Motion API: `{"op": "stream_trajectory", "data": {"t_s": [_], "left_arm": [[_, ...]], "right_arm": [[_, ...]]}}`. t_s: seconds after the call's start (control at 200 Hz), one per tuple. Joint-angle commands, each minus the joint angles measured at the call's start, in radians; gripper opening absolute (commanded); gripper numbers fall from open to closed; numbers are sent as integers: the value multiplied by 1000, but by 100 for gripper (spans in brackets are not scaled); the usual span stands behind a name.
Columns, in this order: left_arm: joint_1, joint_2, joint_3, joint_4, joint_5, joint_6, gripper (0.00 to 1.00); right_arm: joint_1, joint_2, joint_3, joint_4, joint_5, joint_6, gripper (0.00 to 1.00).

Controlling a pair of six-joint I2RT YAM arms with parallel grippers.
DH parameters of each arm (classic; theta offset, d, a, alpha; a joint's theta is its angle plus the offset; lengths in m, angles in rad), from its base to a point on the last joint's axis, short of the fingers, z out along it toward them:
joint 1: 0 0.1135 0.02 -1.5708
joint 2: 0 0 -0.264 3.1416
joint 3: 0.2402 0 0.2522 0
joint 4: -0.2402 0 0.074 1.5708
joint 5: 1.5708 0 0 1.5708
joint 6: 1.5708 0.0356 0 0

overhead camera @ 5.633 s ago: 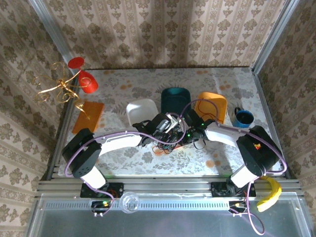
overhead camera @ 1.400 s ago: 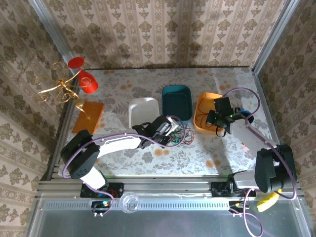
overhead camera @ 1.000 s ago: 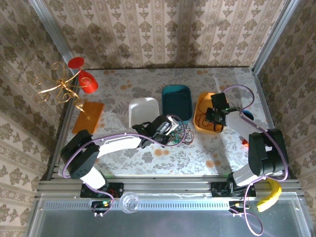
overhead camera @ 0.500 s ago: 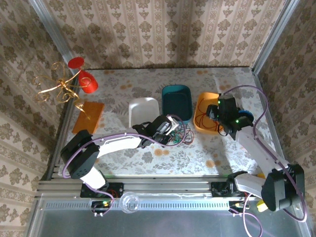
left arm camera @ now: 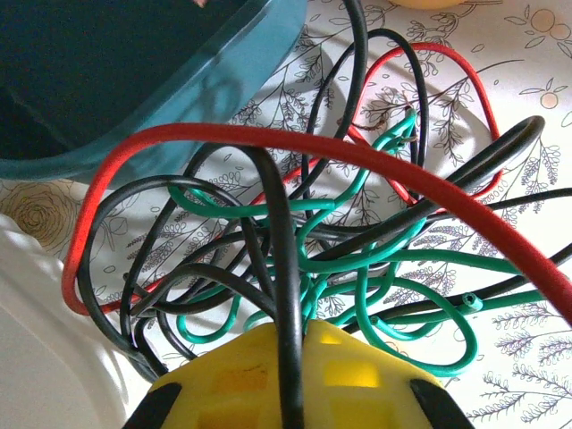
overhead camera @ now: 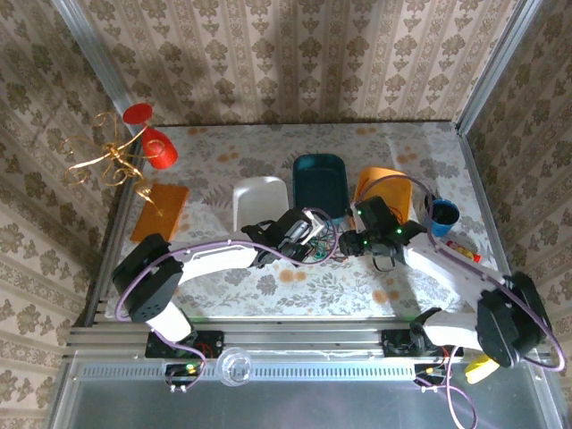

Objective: Untangle the cables

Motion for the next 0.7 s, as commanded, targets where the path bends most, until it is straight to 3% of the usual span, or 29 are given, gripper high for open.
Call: {"op": "stream_trajectory", "data": {"t_s": [0.0, 0.415, 0.695], "left_arm": [[-10, -8, -5, 15, 17, -22, 0], [-10, -8, -4, 13, 26, -13, 0], [-9, -12, -14, 26, 39, -12, 0]], "right_arm": [[4, 75, -2, -30, -10, 34, 41], [4, 266, 24, 64, 175, 145, 38], [42, 341, 50, 108, 203, 143, 35]]}}
